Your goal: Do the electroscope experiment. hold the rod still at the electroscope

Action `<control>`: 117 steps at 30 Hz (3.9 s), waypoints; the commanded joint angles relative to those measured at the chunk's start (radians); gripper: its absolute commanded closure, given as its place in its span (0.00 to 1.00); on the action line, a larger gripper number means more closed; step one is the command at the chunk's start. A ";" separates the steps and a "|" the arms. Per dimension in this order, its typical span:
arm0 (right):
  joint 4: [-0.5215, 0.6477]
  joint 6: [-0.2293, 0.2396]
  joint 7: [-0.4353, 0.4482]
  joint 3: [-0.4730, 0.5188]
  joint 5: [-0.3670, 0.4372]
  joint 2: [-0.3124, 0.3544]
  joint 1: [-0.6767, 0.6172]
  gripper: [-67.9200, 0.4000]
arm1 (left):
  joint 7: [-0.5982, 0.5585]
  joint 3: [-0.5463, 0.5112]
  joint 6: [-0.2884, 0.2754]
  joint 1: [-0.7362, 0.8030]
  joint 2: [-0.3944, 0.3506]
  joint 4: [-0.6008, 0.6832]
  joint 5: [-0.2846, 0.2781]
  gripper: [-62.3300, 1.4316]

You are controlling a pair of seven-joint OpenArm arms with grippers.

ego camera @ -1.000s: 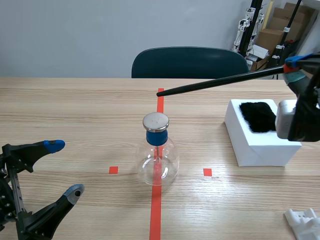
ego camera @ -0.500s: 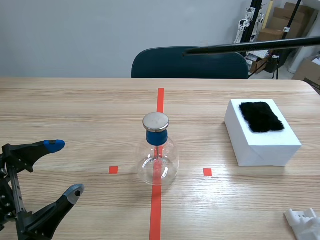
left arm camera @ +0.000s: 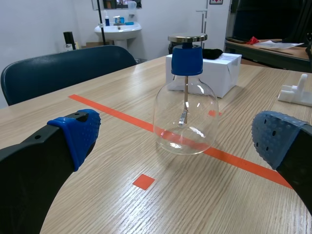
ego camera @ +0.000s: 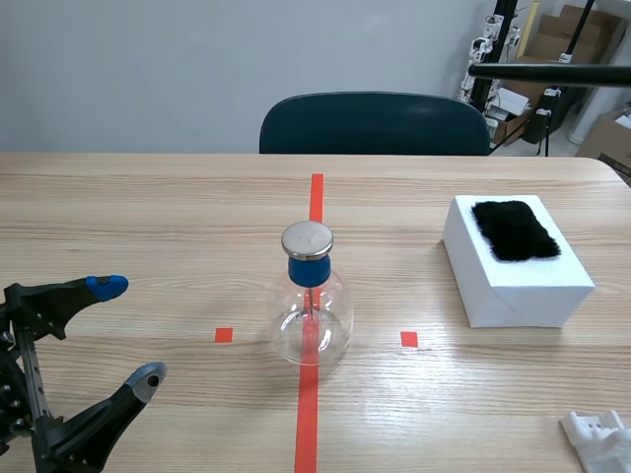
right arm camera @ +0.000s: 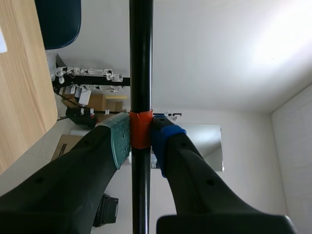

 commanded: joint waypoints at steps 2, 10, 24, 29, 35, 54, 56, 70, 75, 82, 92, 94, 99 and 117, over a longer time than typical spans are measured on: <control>0.010 -0.015 0.044 0.040 0.022 -0.063 -0.027 0.99 | -0.015 -0.003 -0.001 -0.003 -0.006 0.011 -0.009 0.00; 0.008 -0.024 0.158 0.080 0.027 -0.229 -0.120 0.99 | -0.015 -0.003 -0.001 -0.003 -0.006 0.011 -0.009 0.00; -0.001 -0.042 0.271 0.109 0.036 -0.430 -0.194 0.99 | -0.015 -0.003 -0.001 -0.003 -0.006 0.011 -0.009 0.00; -0.002 -0.041 0.275 0.109 0.035 -0.463 -0.193 0.99 | -0.015 -0.003 -0.001 -0.003 -0.006 0.011 -0.009 0.00; -0.002 -0.041 0.275 0.109 0.036 -0.471 -0.191 0.99 | -0.015 -0.003 -0.001 -0.003 -0.006 0.011 -0.009 0.00; -0.002 -0.041 0.274 0.109 0.036 -0.471 -0.186 0.99 | -0.015 -0.003 -0.001 -0.003 -0.006 0.011 -0.009 0.00; -0.002 -0.041 0.274 0.109 0.036 -0.471 -0.186 0.99 | -0.015 -0.003 -0.001 -0.003 -0.006 0.011 -0.009 0.00; -0.002 -0.041 0.275 0.109 0.036 -0.471 -0.186 0.99 | -0.015 -0.003 -0.001 -0.003 -0.006 0.011 -0.009 0.00; -0.002 -0.041 0.275 0.109 0.036 -0.471 -0.186 0.99 | -0.015 -0.003 -0.001 -0.003 -0.006 0.011 -0.009 0.00; -0.002 -0.041 0.274 0.109 0.036 -0.471 -0.186 0.99 | -0.015 -0.003 -0.001 -0.003 -0.006 0.011 -0.009 0.00; -0.002 -0.041 0.271 0.109 0.036 -0.471 -0.185 0.99 | -0.015 -0.003 -0.001 -0.003 -0.006 0.011 -0.009 0.00; -0.002 -0.041 0.271 0.109 0.036 -0.471 -0.185 0.99 | -0.015 -0.003 -0.001 -0.003 -0.006 0.011 -0.009 0.00; -0.002 -0.041 0.271 0.109 0.036 -0.471 -0.185 0.99 | -0.015 -0.003 -0.001 -0.003 -0.006 0.011 -0.009 0.00; -0.002 -0.041 0.271 0.109 0.036 -0.471 -0.185 0.99 | -0.015 -0.003 -0.001 -0.003 -0.006 0.011 -0.009 0.00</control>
